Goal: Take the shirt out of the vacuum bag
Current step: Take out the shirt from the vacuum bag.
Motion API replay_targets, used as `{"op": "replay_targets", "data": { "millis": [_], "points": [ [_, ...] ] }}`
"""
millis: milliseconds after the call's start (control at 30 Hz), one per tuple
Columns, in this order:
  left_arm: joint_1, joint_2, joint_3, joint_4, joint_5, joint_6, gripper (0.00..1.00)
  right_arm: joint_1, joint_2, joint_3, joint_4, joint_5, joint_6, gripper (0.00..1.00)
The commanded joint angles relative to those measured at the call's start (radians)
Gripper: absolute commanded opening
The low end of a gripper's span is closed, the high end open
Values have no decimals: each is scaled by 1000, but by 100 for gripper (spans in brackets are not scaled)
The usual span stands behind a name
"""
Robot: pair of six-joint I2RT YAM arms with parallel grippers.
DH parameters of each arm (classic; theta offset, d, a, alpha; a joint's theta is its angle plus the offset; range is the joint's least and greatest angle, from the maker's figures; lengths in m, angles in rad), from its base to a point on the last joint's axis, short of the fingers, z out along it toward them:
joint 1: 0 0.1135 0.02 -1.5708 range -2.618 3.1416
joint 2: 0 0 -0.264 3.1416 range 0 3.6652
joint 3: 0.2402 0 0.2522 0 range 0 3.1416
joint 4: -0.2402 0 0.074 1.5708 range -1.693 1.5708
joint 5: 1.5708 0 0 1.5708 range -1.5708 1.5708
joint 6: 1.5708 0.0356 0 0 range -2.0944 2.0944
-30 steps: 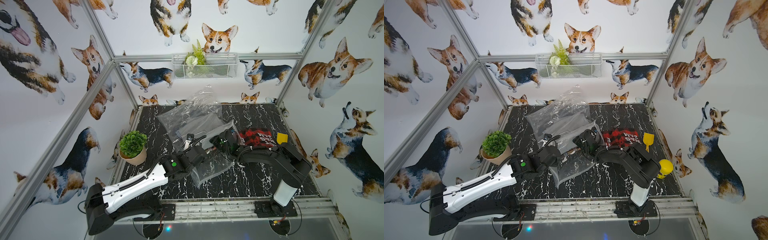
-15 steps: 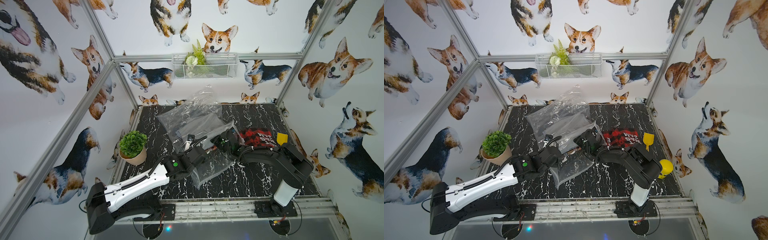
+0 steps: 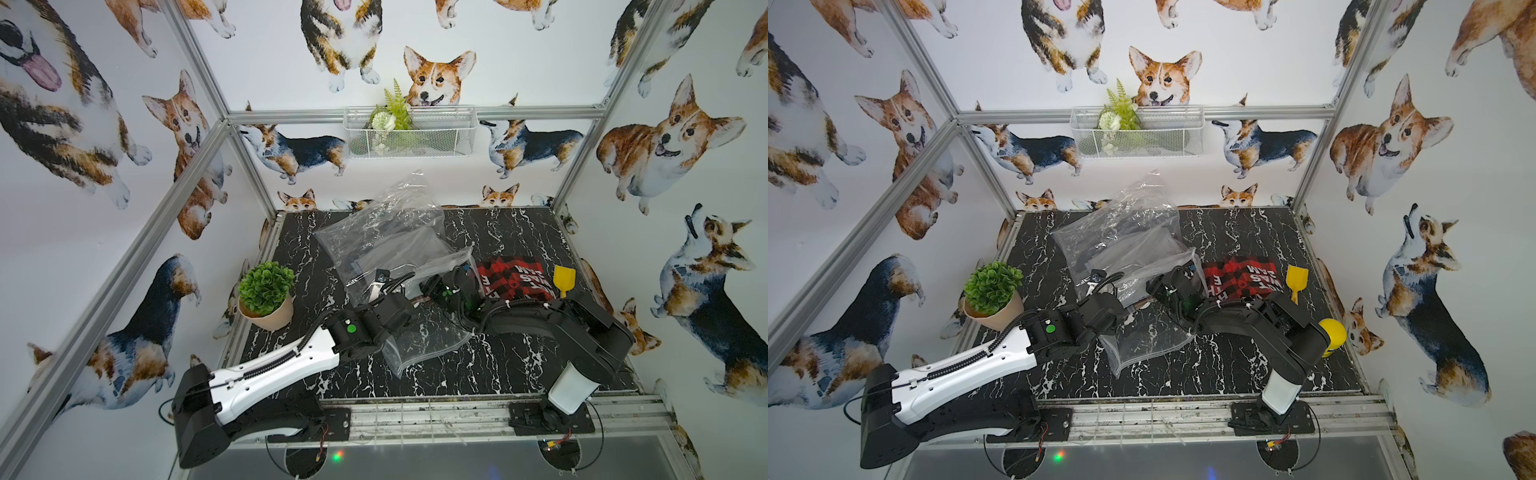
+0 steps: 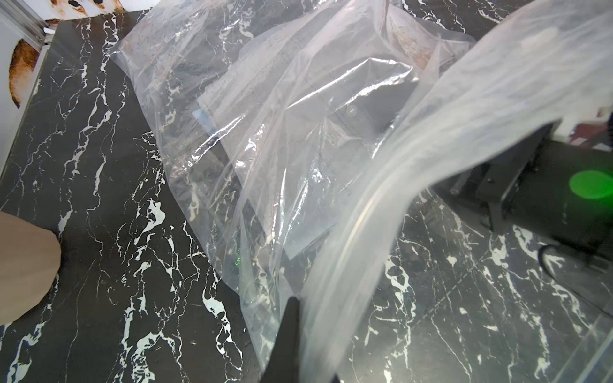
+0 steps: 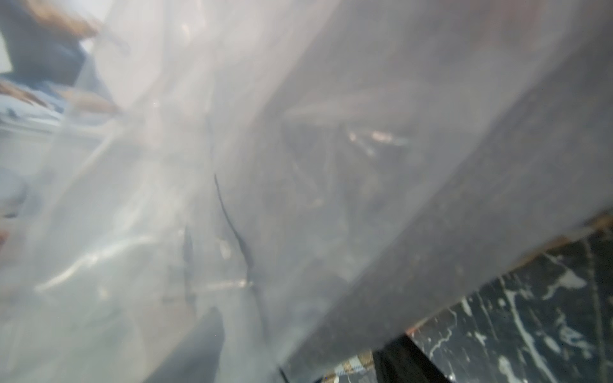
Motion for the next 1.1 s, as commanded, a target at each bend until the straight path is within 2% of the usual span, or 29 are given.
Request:
{"op": "replay_targets", "data": {
  "millis": [0, 500, 800, 1067],
  "points": [
    [1, 0, 10, -20, -20, -4, 0, 1, -8, 8, 13, 5, 53, 73],
    [0, -6, 14, -31, -26, 0, 0, -5, 2, 114, -92, 16, 6, 73],
    [1, -11, 10, -30, -28, 4, 0, -14, 98, 114, -23, -5, 56, 71],
    [2, -17, -3, -23, -32, 7, 0, -21, 86, 99, -11, 13, 52, 69]
  ]
}}
